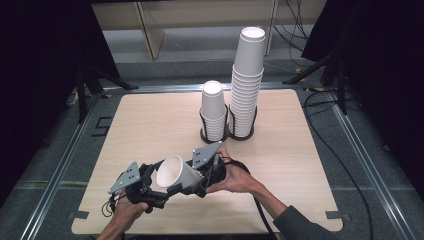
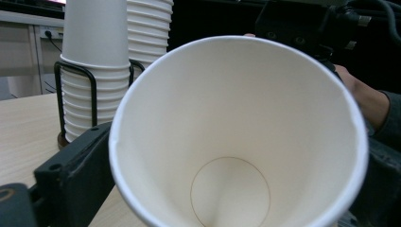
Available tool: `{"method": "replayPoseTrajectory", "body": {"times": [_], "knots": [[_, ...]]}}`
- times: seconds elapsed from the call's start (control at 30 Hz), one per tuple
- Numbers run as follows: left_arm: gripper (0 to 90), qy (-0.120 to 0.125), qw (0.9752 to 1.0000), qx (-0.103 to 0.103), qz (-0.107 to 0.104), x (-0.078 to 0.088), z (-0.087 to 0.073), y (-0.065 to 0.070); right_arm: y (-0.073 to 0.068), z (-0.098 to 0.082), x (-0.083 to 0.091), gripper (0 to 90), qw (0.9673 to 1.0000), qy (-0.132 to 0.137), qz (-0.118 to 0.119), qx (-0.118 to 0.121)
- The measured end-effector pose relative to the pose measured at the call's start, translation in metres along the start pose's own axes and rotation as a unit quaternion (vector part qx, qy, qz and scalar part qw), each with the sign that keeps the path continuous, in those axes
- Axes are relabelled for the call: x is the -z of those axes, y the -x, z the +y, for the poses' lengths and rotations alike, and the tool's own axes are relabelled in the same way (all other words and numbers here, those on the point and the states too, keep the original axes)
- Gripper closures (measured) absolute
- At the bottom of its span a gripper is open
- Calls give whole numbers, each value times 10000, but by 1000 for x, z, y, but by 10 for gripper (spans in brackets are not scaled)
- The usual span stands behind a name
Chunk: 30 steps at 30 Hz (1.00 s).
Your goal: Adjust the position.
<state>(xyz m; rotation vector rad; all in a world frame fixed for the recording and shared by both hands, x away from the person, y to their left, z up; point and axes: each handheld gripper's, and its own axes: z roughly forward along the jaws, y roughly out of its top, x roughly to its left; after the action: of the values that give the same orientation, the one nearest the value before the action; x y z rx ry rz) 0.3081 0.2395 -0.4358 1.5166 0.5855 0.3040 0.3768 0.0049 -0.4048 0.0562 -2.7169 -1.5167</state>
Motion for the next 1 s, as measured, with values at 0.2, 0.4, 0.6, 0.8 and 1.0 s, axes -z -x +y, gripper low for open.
{"method": "replayPoseTrajectory", "body": {"times": [0.2, 0.4, 0.6, 0.8, 1.0], "knots": [[6, 120, 9999, -49, 82, 0, 1, 2, -1, 2, -3, 209, 9997, 213, 22, -122], [69, 177, 9998, -76, 58, 1, 2, 3, -1, 0, -5, 208, 9992, 293, 57, -262], [118, 197, 9997, -122, -5, 1, 3, 4, -1, -1, -7, 205, 9988, 368, 87, -310], [138, 142, 9998, -158, -27, 1, 4, 4, -1, -2, -6, 193, 9988, 397, 37, -279], [141, 192, 9997, -156, 12, 4, 8, 2, 0, -8, -3, 152, 9984, 200, -45, -535]]}}
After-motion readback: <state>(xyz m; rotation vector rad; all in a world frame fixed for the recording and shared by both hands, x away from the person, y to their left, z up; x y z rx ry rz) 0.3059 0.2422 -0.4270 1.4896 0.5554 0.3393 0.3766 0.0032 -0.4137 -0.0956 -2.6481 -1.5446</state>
